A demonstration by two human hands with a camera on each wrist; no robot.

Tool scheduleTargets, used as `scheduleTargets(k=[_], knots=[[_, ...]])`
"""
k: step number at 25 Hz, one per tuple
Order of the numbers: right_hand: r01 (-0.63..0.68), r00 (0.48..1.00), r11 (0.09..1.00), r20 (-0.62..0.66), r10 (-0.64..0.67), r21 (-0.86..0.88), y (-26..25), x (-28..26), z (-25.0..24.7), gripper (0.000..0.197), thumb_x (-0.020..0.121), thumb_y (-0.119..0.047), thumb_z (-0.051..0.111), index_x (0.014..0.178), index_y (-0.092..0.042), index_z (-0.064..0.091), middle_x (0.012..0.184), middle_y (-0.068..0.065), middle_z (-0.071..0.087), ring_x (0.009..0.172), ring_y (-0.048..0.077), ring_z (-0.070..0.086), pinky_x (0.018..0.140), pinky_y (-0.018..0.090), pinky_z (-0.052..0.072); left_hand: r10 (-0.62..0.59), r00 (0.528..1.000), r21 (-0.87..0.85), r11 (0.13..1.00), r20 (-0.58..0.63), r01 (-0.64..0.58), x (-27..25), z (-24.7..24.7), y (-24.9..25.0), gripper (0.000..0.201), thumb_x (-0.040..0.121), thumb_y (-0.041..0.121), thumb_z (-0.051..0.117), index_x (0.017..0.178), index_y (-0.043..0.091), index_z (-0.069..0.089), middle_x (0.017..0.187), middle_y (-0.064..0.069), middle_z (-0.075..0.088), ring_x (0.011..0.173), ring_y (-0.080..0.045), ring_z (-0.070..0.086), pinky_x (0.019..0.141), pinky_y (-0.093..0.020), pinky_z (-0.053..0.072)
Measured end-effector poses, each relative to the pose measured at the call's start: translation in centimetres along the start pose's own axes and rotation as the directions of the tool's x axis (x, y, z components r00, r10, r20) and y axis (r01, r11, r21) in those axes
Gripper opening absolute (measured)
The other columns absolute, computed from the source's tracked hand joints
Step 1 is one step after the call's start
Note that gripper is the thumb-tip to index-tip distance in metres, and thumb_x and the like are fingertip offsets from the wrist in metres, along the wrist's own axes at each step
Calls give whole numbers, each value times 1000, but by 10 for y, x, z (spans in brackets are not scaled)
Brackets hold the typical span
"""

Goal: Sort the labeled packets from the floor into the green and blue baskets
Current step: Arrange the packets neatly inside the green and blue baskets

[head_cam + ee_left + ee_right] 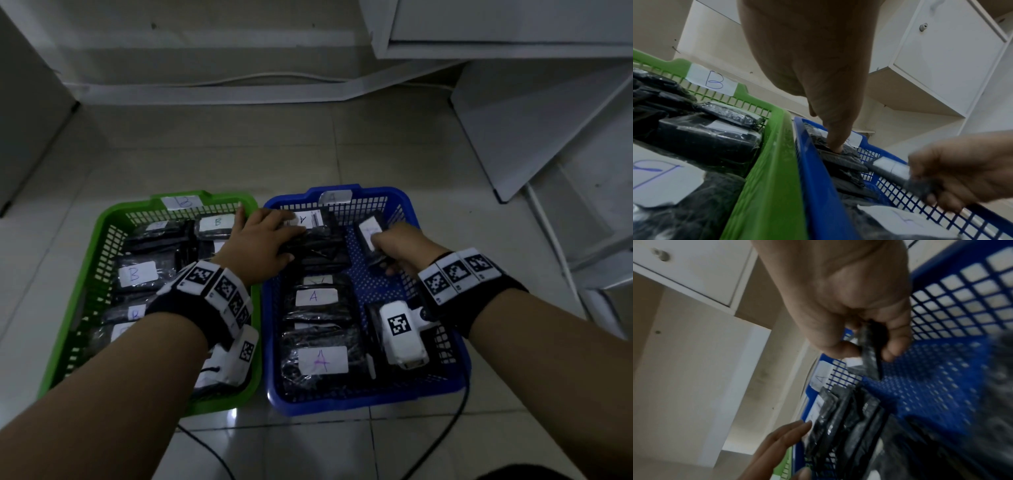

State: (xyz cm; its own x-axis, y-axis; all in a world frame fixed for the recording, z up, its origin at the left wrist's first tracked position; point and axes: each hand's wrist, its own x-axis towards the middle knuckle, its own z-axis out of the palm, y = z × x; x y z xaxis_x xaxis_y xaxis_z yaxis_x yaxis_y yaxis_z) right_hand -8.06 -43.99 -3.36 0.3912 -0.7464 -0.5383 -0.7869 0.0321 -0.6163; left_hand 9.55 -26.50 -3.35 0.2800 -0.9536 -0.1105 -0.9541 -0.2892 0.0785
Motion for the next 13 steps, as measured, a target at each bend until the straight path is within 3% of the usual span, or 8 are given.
scheduleTargets(k=[2, 4, 6, 8, 10, 12, 13], knots=[[-13, 994, 1000, 106, 15, -25, 9, 10, 7, 16, 89, -5, 53, 99, 6, 59, 87, 17, 65, 75, 32, 64, 69, 43, 58, 22, 999, -3, 1000, 25, -22, -1, 1, 3, 57, 89, 42, 54, 142, 39, 33, 151, 11, 25, 141, -22, 14, 114, -61, -3], [130, 987, 979, 118, -112, -157, 11, 15, 11, 29, 91, -8, 52, 116, 7, 58, 108, 19, 65, 97, 37, 63, 84, 40, 53, 29, 999, -25, 999, 17, -29, -3, 3, 5, 56, 88, 38, 57, 140, 36, 38, 150, 9, 27, 140, -24, 18, 116, -57, 0], [249, 968, 909, 64, -241, -334, 13, 16, 18, 32, 95, -17, 47, 115, 6, 58, 116, 21, 62, 105, 36, 57, 88, 37, 45, 92, 993, -118, 988, -74, -100, -5, 2, 6, 45, 86, 35, 60, 130, 29, 53, 142, 4, 39, 132, -25, 29, 115, -50, 19], [261, 960, 839, 33, -280, -477, 17, 16, 23, 37, 97, -19, 44, 125, 4, 50, 129, 23, 52, 117, 37, 47, 98, 38, 37, 182, 979, -199, 960, -92, -197, -8, -1, 6, 38, 83, 49, 55, 114, 29, 65, 124, 6, 55, 119, -21, 42, 106, -45, 34], [213, 962, 789, -18, -273, -577, 21, 13, 25, 40, 96, -16, 44, 133, 1, 43, 137, 22, 40, 126, 37, 37, 106, 41, 34, 246, 968, -160, 959, 56, -234, -12, -2, 9, 56, 75, 73, 38, 107, 38, 67, 114, 16, 63, 115, -14, 47, 110, -44, 25], [270, 943, 763, 2, -333, -587, 17, 4, 22, 25, 95, -15, 46, 103, 3, 61, 108, 20, 59, 112, 35, 50, 93, 38, 44, 237, 942, -119, 970, 238, -214, -15, 3, 12, 63, 71, 81, 41, 117, 42, 61, 120, 19, 61, 125, -10, 40, 116, -51, -1], [295, 950, 790, 79, -301, -537, 13, -4, 20, 28, 95, -18, 48, 88, 4, 63, 91, 19, 63, 100, 34, 58, 84, 38, 48, 227, 931, -133, 972, 286, -196, -16, 5, 13, 64, 72, 79, 46, 124, 43, 56, 125, 17, 59, 129, -10, 36, 113, -54, -13]])
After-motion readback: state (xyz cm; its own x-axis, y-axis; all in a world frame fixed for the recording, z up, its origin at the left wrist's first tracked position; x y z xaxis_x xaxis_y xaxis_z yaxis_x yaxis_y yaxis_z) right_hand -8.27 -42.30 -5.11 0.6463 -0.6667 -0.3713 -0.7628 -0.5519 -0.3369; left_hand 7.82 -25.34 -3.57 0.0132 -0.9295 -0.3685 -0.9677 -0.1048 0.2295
